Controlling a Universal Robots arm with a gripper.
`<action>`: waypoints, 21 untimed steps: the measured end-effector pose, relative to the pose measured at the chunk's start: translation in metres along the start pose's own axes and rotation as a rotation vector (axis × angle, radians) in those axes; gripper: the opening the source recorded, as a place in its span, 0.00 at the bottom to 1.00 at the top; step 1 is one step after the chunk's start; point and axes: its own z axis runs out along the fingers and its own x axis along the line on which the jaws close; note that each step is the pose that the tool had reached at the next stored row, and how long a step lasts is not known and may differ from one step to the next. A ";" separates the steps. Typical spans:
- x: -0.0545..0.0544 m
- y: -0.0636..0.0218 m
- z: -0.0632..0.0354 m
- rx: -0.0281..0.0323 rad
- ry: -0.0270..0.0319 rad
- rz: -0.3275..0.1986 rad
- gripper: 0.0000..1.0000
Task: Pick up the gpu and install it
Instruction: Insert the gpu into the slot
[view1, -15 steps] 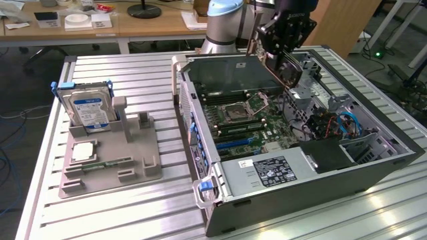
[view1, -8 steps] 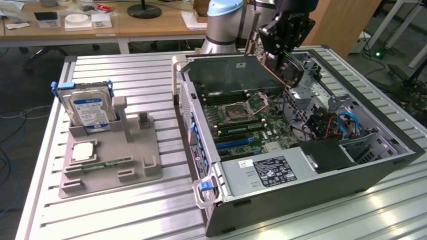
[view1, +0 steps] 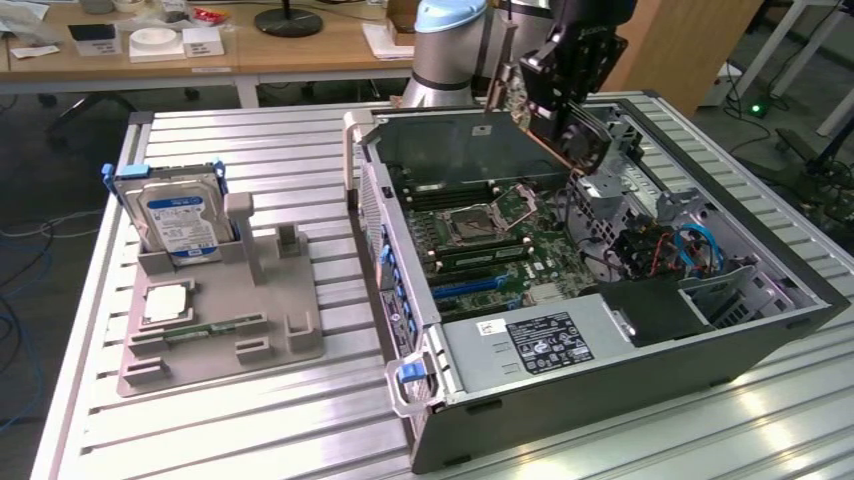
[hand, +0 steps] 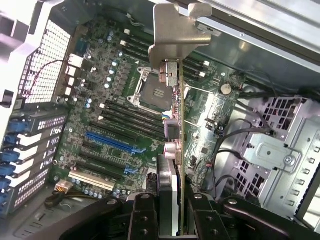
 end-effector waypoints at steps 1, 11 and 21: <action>0.000 0.0000 0.0000 -0.0004 -0.0005 -0.009 0.28; 0.000 -0.0001 0.0000 -0.0040 -0.0058 -0.119 0.28; 0.000 -0.0001 0.0000 -0.0088 -0.0127 -0.258 0.28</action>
